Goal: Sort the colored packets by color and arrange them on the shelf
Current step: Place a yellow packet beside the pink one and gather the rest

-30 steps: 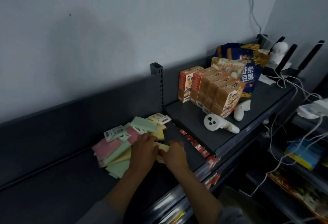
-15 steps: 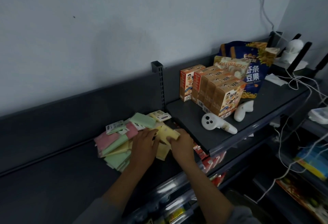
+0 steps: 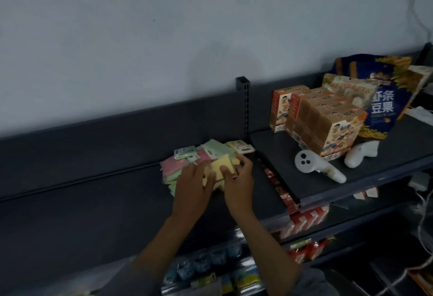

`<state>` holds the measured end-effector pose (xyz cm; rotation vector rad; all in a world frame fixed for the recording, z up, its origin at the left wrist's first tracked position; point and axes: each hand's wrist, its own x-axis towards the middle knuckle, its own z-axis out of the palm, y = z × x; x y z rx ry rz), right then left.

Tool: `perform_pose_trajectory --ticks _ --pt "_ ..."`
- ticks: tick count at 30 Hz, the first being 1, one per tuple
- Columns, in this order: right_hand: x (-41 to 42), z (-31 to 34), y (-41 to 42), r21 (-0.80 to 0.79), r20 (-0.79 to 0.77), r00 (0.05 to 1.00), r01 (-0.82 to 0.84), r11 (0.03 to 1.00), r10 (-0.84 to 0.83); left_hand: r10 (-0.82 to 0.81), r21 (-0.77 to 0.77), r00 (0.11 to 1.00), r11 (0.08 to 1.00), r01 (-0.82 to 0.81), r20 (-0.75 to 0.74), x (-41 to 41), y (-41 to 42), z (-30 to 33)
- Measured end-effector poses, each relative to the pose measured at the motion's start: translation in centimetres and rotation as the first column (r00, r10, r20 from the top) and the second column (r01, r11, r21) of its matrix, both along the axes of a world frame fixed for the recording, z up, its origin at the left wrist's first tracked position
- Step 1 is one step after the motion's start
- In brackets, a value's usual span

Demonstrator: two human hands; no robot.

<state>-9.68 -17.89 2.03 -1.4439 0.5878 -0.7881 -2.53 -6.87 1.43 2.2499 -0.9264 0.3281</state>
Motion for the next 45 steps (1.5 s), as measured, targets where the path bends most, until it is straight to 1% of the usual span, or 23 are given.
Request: perform_pose_trajectory --ticks 3,6,9,13,18,20,23,27,31,34,39,41,43,45 --pt "1.6 -0.1 3.4 -0.080 -0.007 0.996 -0.088 0.993 0.088 0.075 -0.020 0.997 0.997 -0.075 0.032 0.6 4.0 0.4" --pt "3.3 0.1 7.3 -0.087 0.004 0.982 -0.188 0.978 0.189 0.154 0.017 0.986 0.988 -0.156 0.069 1.4 8.3 1.1" --pt "4.4 0.4 11.4 -0.126 0.010 0.964 -0.263 0.957 0.266 0.186 0.030 0.978 0.981 -0.190 0.094 1.9 12.2 1.9" --pt "5.8 0.2 16.6 -0.187 0.036 0.938 -0.334 0.924 0.346 0.215 0.011 0.975 0.976 -0.215 0.052 2.5 17.0 1.8" --pt "7.7 -0.6 23.4 -0.227 -0.001 0.910 -0.403 0.887 0.414 0.259 -0.054 0.962 0.963 -0.264 -0.085 3.0 24.1 1.0" --pt "8.2 -0.5 26.8 -0.211 -0.002 0.900 -0.426 0.880 0.435 0.295 -0.089 0.948 0.948 -0.307 -0.123 3.1 27.4 0.9" --pt "9.1 -0.2 32.4 -0.134 -0.002 0.879 -0.474 0.870 0.478 0.370 -0.114 0.918 0.915 -0.387 -0.146 3.5 32.7 1.0" --pt "10.3 -0.3 40.8 -0.144 -0.019 0.848 -0.527 0.838 0.530 0.476 -0.105 0.871 0.867 -0.488 -0.122 3.7 40.7 0.9" --pt "11.0 -0.4 50.0 -0.130 -0.056 0.784 -0.619 0.774 0.618 0.581 -0.080 0.805 0.802 -0.591 -0.120 3.9 49.5 1.1" --pt "11.5 -0.4 56.0 -0.129 -0.083 0.717 -0.696 0.706 0.692 0.670 -0.054 0.733 0.733 -0.678 -0.115 4.0 55.7 1.2" --pt "12.2 -0.8 62.9 -0.088 -0.106 0.605 -0.796 0.598 0.789 0.759 -0.014 0.641 0.644 -0.765 -0.112 3.8 63.5 0.7" --pt "12.6 -1.3 65.2 -0.069 -0.130 0.566 -0.824 0.562 0.814 0.773 -0.003 0.624 0.628 -0.778 -0.114 4.0 65.5 0.5" --pt "13.2 -1.6 67.1 -0.054 -0.142 0.533 -0.846 0.531 0.834 0.784 -0.037 0.606 0.607 -0.794 -0.130 4.4 67.1 0.5" --pt "14.1 -2.0 68.5 -0.058 -0.156 0.509 -0.860 0.506 0.847 0.789 -0.104 0.584 0.575 -0.811 -0.191 4.7 68.1 0.6"
